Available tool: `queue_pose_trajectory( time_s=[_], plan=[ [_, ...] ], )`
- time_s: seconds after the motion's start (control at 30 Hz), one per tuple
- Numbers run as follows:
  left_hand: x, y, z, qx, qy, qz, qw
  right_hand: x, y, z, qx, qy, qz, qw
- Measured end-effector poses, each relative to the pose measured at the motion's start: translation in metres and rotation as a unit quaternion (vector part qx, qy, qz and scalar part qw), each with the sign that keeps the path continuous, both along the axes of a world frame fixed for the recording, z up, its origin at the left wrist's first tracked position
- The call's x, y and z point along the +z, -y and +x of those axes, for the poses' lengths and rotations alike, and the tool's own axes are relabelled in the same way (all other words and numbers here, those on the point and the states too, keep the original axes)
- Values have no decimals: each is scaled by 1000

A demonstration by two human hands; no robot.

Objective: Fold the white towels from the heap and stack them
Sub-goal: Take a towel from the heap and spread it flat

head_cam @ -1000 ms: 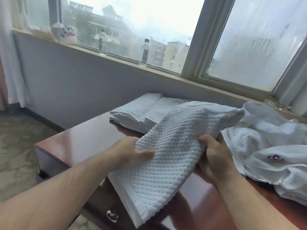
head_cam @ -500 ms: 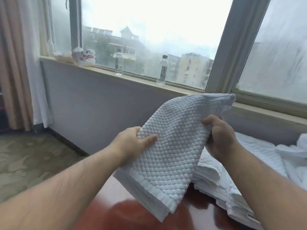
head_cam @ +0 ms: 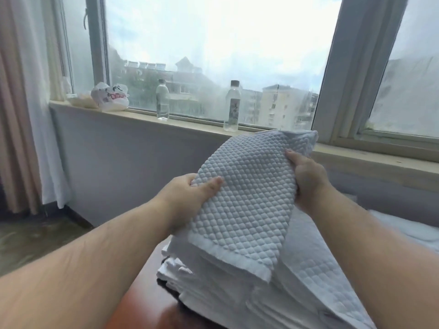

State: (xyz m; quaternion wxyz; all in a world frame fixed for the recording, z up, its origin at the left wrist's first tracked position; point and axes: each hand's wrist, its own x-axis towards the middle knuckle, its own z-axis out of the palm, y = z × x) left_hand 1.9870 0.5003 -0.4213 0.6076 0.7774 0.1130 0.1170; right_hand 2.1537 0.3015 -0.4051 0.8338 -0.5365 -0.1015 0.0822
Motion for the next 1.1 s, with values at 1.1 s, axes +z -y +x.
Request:
queue_pose_trajectory(
  time_s=[1.1],
  plan=[
    [-57, 43, 31, -9, -120, 446, 887, -68, 0, 25, -97, 232, -575, 779]
  ],
)
